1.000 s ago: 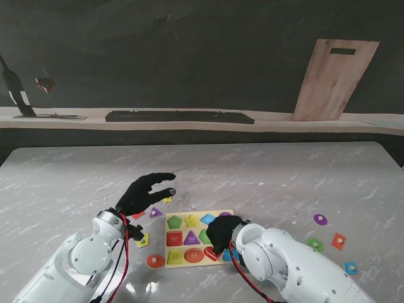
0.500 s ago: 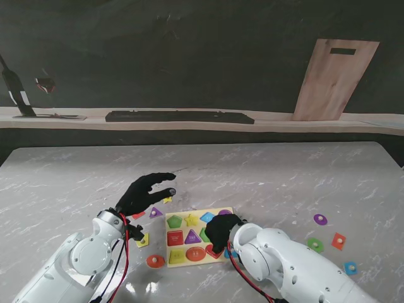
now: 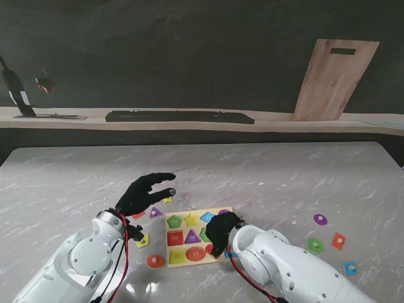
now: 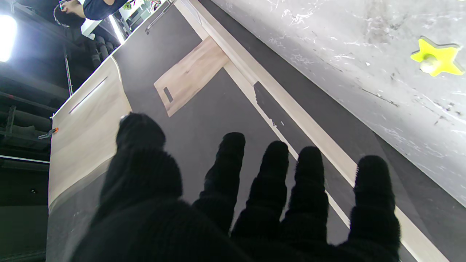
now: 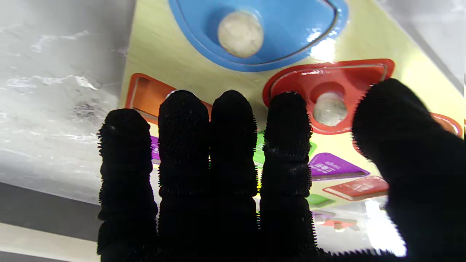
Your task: Fit puzzle pieces into a puzzle board
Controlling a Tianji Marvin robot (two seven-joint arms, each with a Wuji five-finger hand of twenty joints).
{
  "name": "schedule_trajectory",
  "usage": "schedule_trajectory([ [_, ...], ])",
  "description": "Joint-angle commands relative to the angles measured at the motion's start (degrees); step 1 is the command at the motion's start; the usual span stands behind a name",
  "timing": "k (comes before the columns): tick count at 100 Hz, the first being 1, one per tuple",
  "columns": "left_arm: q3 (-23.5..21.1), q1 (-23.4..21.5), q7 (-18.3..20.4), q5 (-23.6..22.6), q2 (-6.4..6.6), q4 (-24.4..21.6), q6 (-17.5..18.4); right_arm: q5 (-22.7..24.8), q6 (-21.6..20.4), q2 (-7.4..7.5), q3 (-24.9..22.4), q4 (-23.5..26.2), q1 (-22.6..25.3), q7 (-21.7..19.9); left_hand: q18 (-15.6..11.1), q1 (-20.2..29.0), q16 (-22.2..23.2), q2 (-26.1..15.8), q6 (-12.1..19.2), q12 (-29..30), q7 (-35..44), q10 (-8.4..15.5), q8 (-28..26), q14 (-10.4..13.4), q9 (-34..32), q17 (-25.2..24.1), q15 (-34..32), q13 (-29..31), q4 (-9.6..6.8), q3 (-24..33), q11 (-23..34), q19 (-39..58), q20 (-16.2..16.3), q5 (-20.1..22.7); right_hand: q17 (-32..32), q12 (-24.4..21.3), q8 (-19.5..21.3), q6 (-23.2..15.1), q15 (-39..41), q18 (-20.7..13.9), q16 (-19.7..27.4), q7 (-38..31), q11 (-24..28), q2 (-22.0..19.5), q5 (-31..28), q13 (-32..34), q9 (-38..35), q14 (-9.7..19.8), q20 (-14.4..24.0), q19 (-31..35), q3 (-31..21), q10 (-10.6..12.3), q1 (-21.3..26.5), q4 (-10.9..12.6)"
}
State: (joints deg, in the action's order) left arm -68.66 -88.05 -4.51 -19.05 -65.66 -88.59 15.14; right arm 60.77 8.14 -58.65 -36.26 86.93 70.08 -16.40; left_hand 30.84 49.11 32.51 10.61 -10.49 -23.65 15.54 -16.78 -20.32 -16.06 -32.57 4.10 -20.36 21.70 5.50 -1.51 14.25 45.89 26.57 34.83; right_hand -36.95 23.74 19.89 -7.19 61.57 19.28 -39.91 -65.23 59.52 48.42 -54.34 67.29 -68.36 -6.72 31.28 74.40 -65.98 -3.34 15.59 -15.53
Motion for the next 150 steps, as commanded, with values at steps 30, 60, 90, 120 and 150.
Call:
schedule_trajectory([
  [30, -0.1, -0.2, 0.0, 0.2, -0.08, -0.4, 0.1, 1.7, 0.5, 0.20, -1.9, 1.6, 2.6, 0.8, -9.4, -0.5, 0.9, -1.5, 1.3, -0.3, -0.2, 0.2, -0.5, -0.4, -0.1, -0.5, -1.0, 1.2, -1.86, -0.5, -0.2, 1.2, -0.1, 1.0, 0.2, 0.4, 8.5, 2.9, 2.4, 4.6, -0.6, 5.3, 2.2, -7.2, -3.6, 2.1, -1.1, -0.5, 1.8, 2.8, 5.6, -2.5, -11.6, 4.9],
  [60, -0.1, -0.2, 0.0, 0.2, -0.07, -0.4, 0.1, 5.4, -1.1, 0.22, -6.9, 4.5, 6.1, 1.8, -9.4, -0.6, 0.9, -1.5, 1.3, -0.3, -0.1, 0.3, -0.6, -0.4, -0.2, -0.5, -1.1, 1.3, -1.86, -0.5, -0.1, 1.2, -0.1, 1.1, 3.1, 0.2, 8.1, 3.6, 0.7, 3.8, -0.2, 9.0, 0.2, -10.5, -0.1, -1.3, 2.5, -1.4, 1.7, 1.9, 8.5, -2.6, -12.7, 5.3],
  [90, 0.0, -0.1, 0.6, 0.4, 0.01, -0.3, -0.3, 12.7, -12.1, 0.58, -26.5, 13.0, 17.0, 1.4, -9.4, -0.5, 0.9, -1.5, 1.2, -0.3, -0.1, 0.3, -0.6, -0.4, -0.2, -0.5, -1.1, 1.3, -1.86, -0.5, -0.1, 1.2, -0.1, 1.1, 11.2, 1.4, 7.9, -4.4, -4.2, -0.9, -0.1, 11.2, -2.0, -11.8, 13.1, -10.9, 12.5, 0.8, 0.7, -3.4, 8.2, 1.1, -5.4, 7.8],
  [120, 0.9, 0.8, 1.2, 0.1, 0.11, 0.0, -1.6, 17.9, -30.4, 1.87, -47.0, 14.4, 25.6, -0.8, -9.4, -0.5, 0.9, -1.5, 1.2, -0.3, -0.2, 0.3, -0.5, -0.4, -0.2, -0.6, -1.1, 1.3, -1.88, -0.5, -0.2, 1.2, -0.1, 1.0, 13.7, 2.6, 8.8, -11.2, -9.9, -4.9, 0.6, 11.0, -3.2, -5.2, 25.0, -17.8, 22.4, 6.1, 0.4, -8.5, 0.0, 5.9, -1.4, 7.3],
  [150, 3.1, 2.4, 2.1, -0.6, 0.21, 0.5, -3.5, 23.2, -36.0, 2.48, -58.9, 12.7, 34.9, 4.7, -9.4, -0.6, 0.9, -1.6, 1.2, -0.3, -0.1, 0.3, -0.6, -0.4, -0.1, -0.6, -1.1, 1.1, -1.88, -0.5, -0.1, 1.1, -0.1, 1.0, 13.6, 2.8, 8.7, -16.1, -14.1, -7.5, 3.0, 8.6, -4.4, 3.9, 31.2, -20.7, 29.6, 9.2, 0.7, -11.0, -6.9, 8.4, 3.1, 6.1],
])
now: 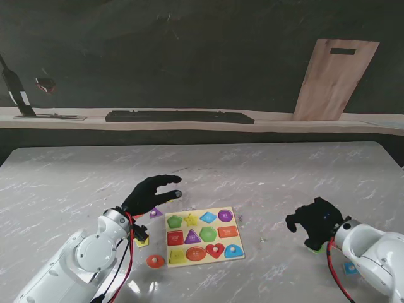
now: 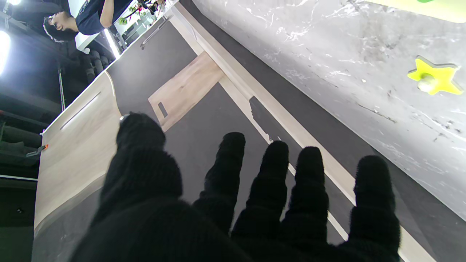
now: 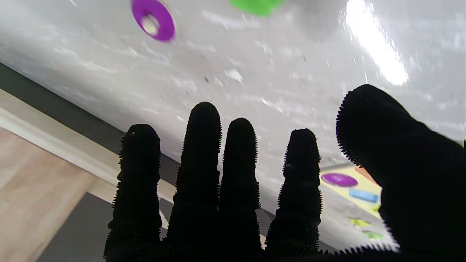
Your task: Fit puzzle pieces into a puzzle board
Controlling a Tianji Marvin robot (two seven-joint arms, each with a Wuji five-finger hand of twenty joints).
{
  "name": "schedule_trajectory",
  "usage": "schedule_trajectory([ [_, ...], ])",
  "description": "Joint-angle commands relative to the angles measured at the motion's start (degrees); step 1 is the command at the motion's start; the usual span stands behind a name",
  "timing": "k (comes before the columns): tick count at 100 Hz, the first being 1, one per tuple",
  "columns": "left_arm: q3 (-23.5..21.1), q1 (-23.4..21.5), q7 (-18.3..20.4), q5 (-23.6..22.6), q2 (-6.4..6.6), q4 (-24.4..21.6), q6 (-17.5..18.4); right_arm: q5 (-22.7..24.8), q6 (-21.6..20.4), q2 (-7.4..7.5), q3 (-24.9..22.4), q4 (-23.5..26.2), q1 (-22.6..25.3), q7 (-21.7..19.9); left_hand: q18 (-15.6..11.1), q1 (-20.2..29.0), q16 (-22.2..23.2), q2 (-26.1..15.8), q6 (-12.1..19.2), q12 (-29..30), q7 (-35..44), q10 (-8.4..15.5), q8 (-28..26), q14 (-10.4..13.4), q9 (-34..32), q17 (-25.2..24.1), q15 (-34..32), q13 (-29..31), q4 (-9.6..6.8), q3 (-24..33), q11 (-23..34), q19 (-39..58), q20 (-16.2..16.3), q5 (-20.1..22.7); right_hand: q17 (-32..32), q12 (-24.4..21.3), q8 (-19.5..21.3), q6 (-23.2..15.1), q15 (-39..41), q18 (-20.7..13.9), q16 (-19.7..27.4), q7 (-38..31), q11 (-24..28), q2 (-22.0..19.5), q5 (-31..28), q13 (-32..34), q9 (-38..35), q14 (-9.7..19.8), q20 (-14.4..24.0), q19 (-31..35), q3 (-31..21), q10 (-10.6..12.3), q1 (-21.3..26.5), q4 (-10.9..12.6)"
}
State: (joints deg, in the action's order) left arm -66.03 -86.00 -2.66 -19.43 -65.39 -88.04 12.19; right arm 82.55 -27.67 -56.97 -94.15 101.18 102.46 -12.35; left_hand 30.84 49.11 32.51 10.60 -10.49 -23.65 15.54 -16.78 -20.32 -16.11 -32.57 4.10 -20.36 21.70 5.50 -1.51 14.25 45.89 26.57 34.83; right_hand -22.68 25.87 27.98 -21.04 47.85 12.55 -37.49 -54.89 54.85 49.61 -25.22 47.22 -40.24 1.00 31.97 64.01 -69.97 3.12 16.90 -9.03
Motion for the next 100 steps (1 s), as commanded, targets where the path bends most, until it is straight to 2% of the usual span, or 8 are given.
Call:
schedule_trajectory([
  [1, 0.5, 0.4, 0.2, -0.2, -0.07, 0.0, -0.7, 1.7, -0.2, 0.82, -1.3, -1.6, 2.9, 1.1, -9.4, -0.6, 0.9, -1.6, 1.3, -0.3, -0.1, 0.3, -0.6, -0.3, -0.1, -0.6, -1.1, 1.2, -1.88, -0.5, -0.2, 1.1, -0.1, 1.0, -0.9, 0.7, 0.6, -2.4, -0.4, -0.8, 0.6, -1.8, 0.4, 3.0, 2.1, -0.4, 1.3, 1.6, 0.0, -0.6, -3.0, 2.1, 1.9, -0.4],
  [22, 1.8, 1.6, 1.4, -0.1, 0.06, 0.6, -2.2, 6.8, 0.8, 1.19, -6.6, -3.3, 8.9, 9.8, -9.5, -0.6, 1.0, -1.7, 1.3, -0.3, -0.1, 0.4, -0.6, -0.3, 0.1, -0.7, -1.1, 1.1, -1.89, -0.5, -0.1, 1.1, -0.1, 0.8, -3.5, 1.0, 0.8, -3.7, 1.0, -2.0, 0.4, -4.4, 1.6, 7.0, 0.2, 2.5, -2.0, 3.2, 0.1, -0.1, -5.3, 4.3, 3.4, -1.1],
  [27, 2.0, 1.8, 1.6, -0.2, 0.09, 0.7, -2.4, 8.1, 1.5, 1.34, -7.6, -4.0, 9.9, 11.9, -9.5, -0.6, 1.0, -1.7, 1.3, -0.3, -0.1, 0.4, -0.6, -0.2, 0.1, -0.7, -1.1, 1.1, -1.90, -0.5, -0.1, 1.1, -0.1, 0.9, -4.0, 1.1, 0.8, -4.3, 1.2, -2.3, 0.4, -5.1, 1.7, 7.3, -0.9, 3.2, -3.0, 3.7, 0.1, 0.0, -5.7, 5.4, 4.0, -1.1],
  [46, 2.2, 2.1, 1.5, -0.9, 0.13, 1.0, -2.5, 11.1, 4.9, 1.85, -9.2, -7.1, 11.5, 17.8, -9.5, -0.7, 1.0, -1.7, 1.4, -0.4, -0.1, 0.4, -0.6, -0.2, 0.0, -0.6, -1.1, 1.1, -1.88, -0.5, -0.1, 1.1, 0.0, 0.8, -4.4, 0.9, 0.6, -4.1, 1.2, -2.7, 0.6, -5.9, 1.3, 6.8, -2.3, 3.6, -3.8, 4.2, 0.0, 0.1, -5.8, 6.5, 4.4, -1.3],
  [77, 2.1, 2.0, 1.4, -1.3, 0.16, 0.9, -2.6, 12.3, 7.4, 2.34, -8.6, -10.5, 10.2, 19.6, -9.5, -0.6, 1.0, -1.6, 1.3, -0.4, 0.0, 0.4, -0.6, -0.3, 0.0, -0.7, -1.1, 1.1, -1.89, -0.5, -0.1, 1.2, 0.0, 0.9, -5.1, 0.9, 0.4, -3.9, 2.0, -3.0, 0.5, -7.3, 1.5, 6.0, -4.6, 4.9, -6.5, 4.9, -0.3, 0.3, -6.0, 8.1, 4.8, -1.3],
  [100, 2.1, 2.0, 1.6, -1.2, 0.21, 0.8, -2.6, 12.4, 9.3, 2.33, -8.6, -11.8, 10.5, 20.6, -9.5, -0.6, 1.0, -1.7, 1.3, -0.4, -0.1, 0.3, -0.6, -0.3, -0.1, -0.7, -1.2, 1.1, -1.90, -0.5, 0.0, 1.1, 0.0, 0.8, -5.3, 0.9, 0.4, -4.1, 2.5, -3.2, 0.3, -8.1, 1.7, 6.3, -5.6, 5.3, -7.4, 5.1, -0.5, 0.4, -6.0, 8.3, 4.6, -1.5],
])
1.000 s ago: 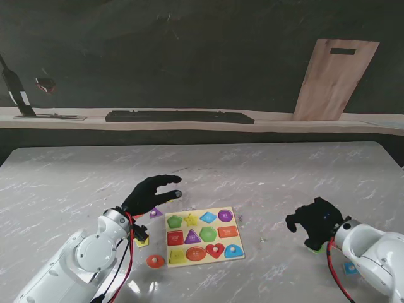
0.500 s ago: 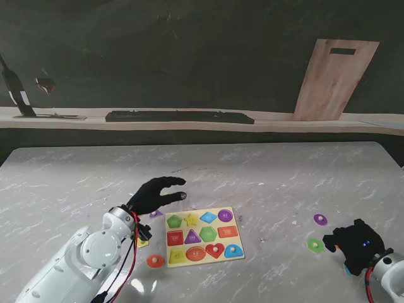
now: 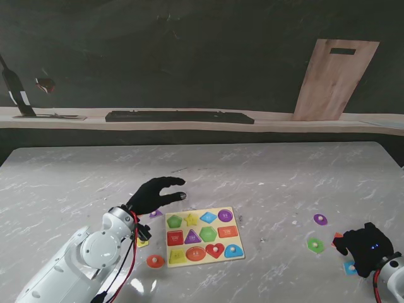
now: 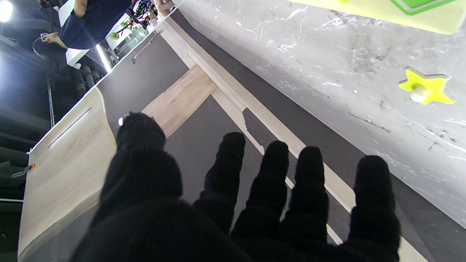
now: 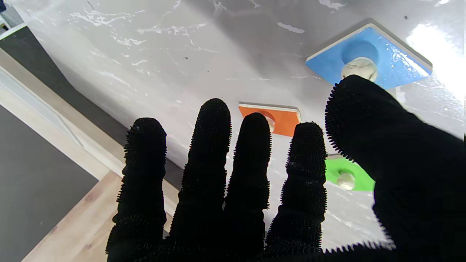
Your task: Fit puzzle pieces into a puzzle board
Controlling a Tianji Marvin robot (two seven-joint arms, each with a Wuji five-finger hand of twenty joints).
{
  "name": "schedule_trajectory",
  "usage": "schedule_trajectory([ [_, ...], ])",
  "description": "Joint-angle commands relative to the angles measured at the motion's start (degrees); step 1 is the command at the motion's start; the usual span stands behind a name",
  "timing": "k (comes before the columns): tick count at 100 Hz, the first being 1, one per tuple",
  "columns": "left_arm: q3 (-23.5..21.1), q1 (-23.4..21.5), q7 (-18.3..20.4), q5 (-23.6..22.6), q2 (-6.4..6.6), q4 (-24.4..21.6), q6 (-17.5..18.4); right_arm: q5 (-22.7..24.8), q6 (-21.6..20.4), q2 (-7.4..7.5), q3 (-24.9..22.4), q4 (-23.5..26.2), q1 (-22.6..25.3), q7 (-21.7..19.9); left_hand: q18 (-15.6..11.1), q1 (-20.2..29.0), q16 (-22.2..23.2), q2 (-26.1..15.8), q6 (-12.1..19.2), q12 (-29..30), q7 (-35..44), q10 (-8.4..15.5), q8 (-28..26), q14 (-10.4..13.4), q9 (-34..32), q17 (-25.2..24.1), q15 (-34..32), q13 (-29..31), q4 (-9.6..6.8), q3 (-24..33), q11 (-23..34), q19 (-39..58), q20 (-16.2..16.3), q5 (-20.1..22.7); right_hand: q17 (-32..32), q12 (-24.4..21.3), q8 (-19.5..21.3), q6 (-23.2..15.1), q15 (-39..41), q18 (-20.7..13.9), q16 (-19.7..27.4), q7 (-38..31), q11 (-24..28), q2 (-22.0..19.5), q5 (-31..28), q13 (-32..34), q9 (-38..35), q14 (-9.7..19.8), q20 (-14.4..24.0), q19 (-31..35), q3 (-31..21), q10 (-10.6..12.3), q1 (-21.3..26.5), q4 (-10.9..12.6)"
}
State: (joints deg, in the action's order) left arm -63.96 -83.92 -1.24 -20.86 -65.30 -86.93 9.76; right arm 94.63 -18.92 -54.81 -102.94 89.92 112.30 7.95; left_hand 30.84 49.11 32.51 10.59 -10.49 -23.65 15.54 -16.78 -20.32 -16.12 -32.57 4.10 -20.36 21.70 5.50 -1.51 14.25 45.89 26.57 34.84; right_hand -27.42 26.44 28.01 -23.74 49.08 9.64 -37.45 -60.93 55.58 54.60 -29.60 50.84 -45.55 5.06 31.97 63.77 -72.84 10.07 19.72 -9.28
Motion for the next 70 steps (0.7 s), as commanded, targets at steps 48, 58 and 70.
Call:
schedule_trajectory([
  [48, 0.2, 0.2, 0.9, 0.2, 0.24, 0.0, -0.2, -0.9, 2.1, 0.15, 1.4, -3.0, 0.2, 1.7, -9.6, -0.6, 1.0, -1.7, 1.2, -0.5, -0.1, 0.3, -0.6, -0.4, -0.3, -0.7, -1.1, 1.1, -1.91, -0.5, 0.0, 1.0, 0.0, 0.8, -0.5, -1.3, -7.7, -4.0, 2.2, 0.0, -0.1, -5.9, 1.4, 0.1, -3.9, 2.3, -4.1, 0.9, -0.8, 0.8, -1.7, 1.4, 2.5, -8.8],
  [58, 0.2, 0.2, 1.0, 0.3, 0.27, 0.0, -0.3, -1.2, 2.3, 0.02, 1.4, -2.7, 0.3, 1.3, -9.6, -0.6, 1.0, -1.8, 1.3, -0.5, -0.1, 0.3, -0.6, -0.3, -0.3, -0.7, -1.1, 1.1, -1.91, -0.5, 0.0, 1.0, 0.0, 0.8, -0.5, -1.6, -8.5, -4.4, 2.2, 0.0, -0.2, -6.5, 1.4, -0.2, -4.1, 2.4, -4.3, 0.9, -0.7, 0.8, -1.4, 1.3, 2.5, -9.6],
  [70, 0.2, 0.2, 1.0, 0.3, 0.26, 0.0, -0.4, -1.5, 2.5, -0.10, 1.6, -2.5, 0.4, 0.9, -9.6, -0.6, 1.0, -1.7, 1.4, -0.5, 0.0, 0.4, -0.6, -0.3, -0.3, -0.7, -1.1, 1.2, -1.91, -0.5, 0.0, 1.1, 0.0, 0.8, -0.5, -1.8, -9.2, -4.9, 2.3, 0.0, -0.2, -7.0, 1.4, -0.6, -4.5, 2.5, -4.8, 0.8, -0.7, 0.8, -0.9, 1.4, 2.6, -10.6],
])
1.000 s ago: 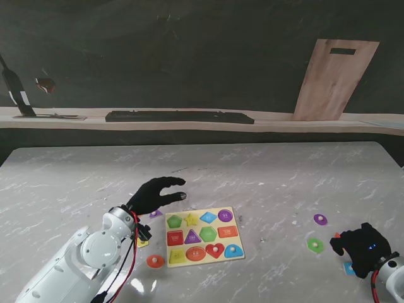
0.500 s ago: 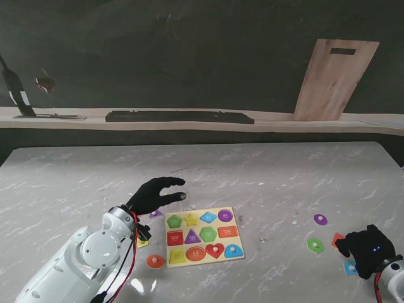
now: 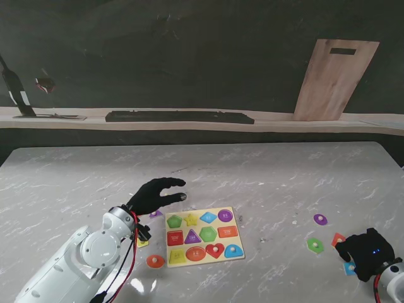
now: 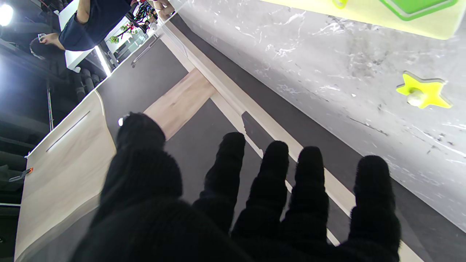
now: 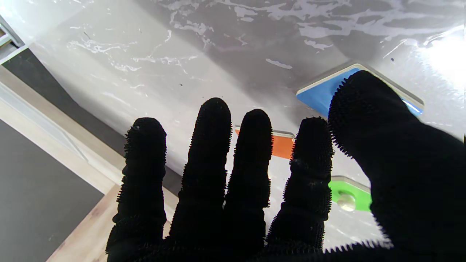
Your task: Fit puzzle pieces into a puzzle board
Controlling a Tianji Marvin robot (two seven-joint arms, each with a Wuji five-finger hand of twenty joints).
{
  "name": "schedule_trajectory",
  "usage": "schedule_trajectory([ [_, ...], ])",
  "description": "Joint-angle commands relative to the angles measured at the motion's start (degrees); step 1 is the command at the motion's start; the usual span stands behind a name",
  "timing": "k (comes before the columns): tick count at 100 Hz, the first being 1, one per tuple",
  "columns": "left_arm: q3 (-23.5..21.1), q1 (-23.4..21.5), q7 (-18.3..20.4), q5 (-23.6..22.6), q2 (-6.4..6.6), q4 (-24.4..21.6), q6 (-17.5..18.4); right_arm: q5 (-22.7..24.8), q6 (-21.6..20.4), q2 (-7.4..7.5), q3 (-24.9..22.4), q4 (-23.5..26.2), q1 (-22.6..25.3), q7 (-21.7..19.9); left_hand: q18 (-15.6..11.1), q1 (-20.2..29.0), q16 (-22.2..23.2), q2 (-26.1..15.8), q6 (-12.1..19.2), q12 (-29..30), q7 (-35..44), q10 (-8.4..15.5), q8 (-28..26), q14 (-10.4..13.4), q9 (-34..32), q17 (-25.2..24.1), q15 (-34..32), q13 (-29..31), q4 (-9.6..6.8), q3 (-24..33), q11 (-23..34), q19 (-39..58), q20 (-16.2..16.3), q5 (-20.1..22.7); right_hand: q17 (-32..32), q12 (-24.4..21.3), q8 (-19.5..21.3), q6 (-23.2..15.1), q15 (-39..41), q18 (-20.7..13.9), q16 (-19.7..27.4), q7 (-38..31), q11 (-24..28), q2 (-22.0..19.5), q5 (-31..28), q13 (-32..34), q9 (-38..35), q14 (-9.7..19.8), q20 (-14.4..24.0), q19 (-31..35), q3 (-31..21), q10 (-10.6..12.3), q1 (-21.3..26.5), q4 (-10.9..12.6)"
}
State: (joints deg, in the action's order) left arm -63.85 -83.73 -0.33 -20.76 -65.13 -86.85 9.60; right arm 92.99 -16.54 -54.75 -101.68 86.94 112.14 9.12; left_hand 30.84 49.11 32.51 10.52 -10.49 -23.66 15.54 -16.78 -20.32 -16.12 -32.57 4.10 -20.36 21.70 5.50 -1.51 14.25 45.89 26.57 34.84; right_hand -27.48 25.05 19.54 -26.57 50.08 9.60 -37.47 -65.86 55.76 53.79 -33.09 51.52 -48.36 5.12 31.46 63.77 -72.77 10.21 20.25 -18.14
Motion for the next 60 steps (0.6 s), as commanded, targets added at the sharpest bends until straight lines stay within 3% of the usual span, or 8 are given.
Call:
schedule_trajectory([
  [1, 0.1, 0.0, 0.1, 0.2, 0.10, -0.1, -0.2, 0.2, 0.1, -0.17, 0.3, 0.5, 0.6, -0.3, -9.6, -0.6, 1.0, -1.7, 1.4, -0.5, 0.0, 0.4, -0.6, -0.3, -0.3, -0.7, -1.1, 1.2, -1.90, -0.5, 0.0, 1.1, 0.0, 0.8, -0.4, -0.4, -0.8, -2.2, 1.3, 0.1, -0.2, -2.1, 1.3, 0.2, -1.1, 1.8, -2.0, 0.7, -0.2, 0.8, -0.9, 1.3, 2.1, -1.8],
  [18, 0.1, 0.0, 0.2, 0.1, 0.11, -0.1, -0.2, -0.3, 0.8, -0.23, 0.9, -0.1, 0.4, -0.4, -9.6, -0.6, 1.0, -1.6, 1.3, -0.5, 0.0, 0.3, -0.6, -0.3, -0.3, -0.7, -1.1, 1.2, -1.90, -0.5, 0.0, 1.1, 0.0, 0.8, -0.4, -1.3, -3.7, -4.6, 1.6, 0.3, -0.3, -4.7, 1.2, -2.0, -1.9, 2.2, -3.3, 0.7, -0.1, 0.9, 0.6, 1.3, 2.9, -3.5],
  [37, 0.1, 0.0, 0.2, 0.1, 0.11, -0.2, -0.3, -1.0, 2.5, -0.30, 2.1, -1.7, -0.2, -0.5, -9.6, -0.6, 1.0, -1.7, 1.4, -0.5, 0.0, 0.3, -0.6, -0.3, -0.3, -0.6, -1.2, 1.2, -1.90, -0.5, 0.0, 1.1, 0.0, 0.8, -0.6, -2.9, -7.0, -7.3, 1.9, 0.4, -0.4, -6.9, 0.2, -6.2, -6.4, 3.1, -7.2, 0.4, -0.1, 1.0, 1.1, 1.9, 4.0, -2.8],
  [60, 0.1, -0.1, 0.0, 0.1, 0.10, -0.3, -0.2, -3.2, 4.3, -0.78, 2.7, -2.3, 0.0, -1.6, -9.5, -0.6, 1.0, -1.6, 1.2, -0.5, 0.0, 0.3, -0.6, -0.4, -0.3, -0.7, -1.2, 1.2, -1.91, -0.5, 0.0, 1.1, 0.0, 0.8, -1.6, -4.8, -10.2, -4.5, 1.3, 0.7, 0.0, -6.7, -2.9, -5.5, -11.7, 5.4, -13.8, 0.6, -0.2, 1.2, 0.1, 0.7, 5.1, -2.6],
])
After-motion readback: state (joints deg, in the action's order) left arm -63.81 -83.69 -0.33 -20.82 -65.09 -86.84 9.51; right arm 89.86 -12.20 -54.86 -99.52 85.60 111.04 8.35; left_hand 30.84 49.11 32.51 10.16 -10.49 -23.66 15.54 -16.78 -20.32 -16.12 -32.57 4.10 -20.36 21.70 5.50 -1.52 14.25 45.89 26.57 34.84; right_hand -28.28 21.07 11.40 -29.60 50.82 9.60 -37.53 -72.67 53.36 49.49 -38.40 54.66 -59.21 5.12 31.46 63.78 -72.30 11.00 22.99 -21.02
